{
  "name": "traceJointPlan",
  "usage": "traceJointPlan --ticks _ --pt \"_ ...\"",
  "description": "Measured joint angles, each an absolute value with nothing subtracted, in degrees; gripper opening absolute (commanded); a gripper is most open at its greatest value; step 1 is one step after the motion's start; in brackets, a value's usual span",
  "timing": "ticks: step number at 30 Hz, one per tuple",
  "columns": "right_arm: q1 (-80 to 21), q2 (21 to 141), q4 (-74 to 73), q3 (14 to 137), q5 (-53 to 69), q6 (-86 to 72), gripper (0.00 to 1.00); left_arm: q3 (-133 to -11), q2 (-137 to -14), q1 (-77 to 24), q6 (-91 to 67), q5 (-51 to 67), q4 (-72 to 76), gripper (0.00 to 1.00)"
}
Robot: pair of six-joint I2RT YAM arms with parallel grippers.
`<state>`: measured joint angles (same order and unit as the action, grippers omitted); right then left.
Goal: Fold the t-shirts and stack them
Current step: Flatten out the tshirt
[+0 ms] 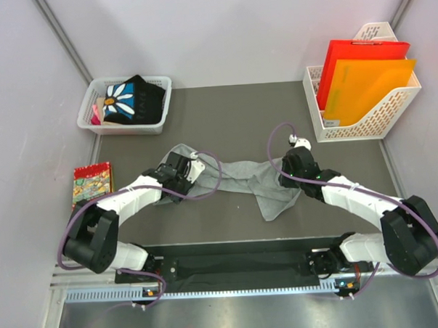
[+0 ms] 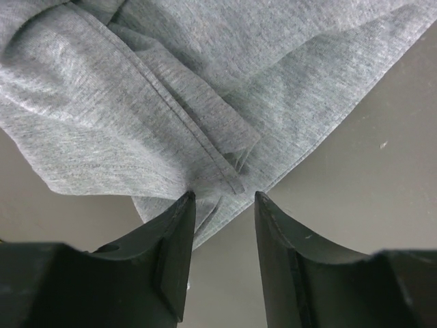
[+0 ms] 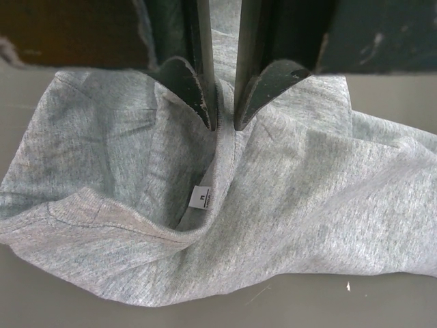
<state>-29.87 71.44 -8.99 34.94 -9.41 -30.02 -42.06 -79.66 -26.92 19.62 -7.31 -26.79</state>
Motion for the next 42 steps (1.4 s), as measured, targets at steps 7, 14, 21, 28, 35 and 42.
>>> traceJointPlan --ticks 7,14,21,28,35,42 --pt "-29.89 72.23 -8.99 34.94 -9.43 -30.0 0.0 -41.54 -80.51 -26.96 19.62 -7.33 -25.67 0.22" --pt "-29.89 72.44 -9.06 35.05 -9.58 -29.95 0.0 -41.54 -80.53 -26.94 19.62 -7.42 -24.56 0.0" --pt "-29.89 71.77 -10.5 36.8 -9.93 -29.41 0.0 -41.54 -80.38 -26.94 19.66 -8.29 -23.51 0.0" --pt "-29.89 69.65 -11.31 37.63 -10.46 -28.86 0.0 -41.54 -78.61 -26.96 19.66 -8.84 -23.49 0.0" --pt "-29.91 68.64 -12.21 37.63 -10.48 -28.47 0.0 -41.78 -75.42 -26.96 19.92 -9.76 -23.57 0.0" --pt "-30.02 65.67 -14.7 39.55 -10.94 -27.59 0.0 -43.7 -70.81 -26.94 22.24 -13.69 -23.14 0.0"
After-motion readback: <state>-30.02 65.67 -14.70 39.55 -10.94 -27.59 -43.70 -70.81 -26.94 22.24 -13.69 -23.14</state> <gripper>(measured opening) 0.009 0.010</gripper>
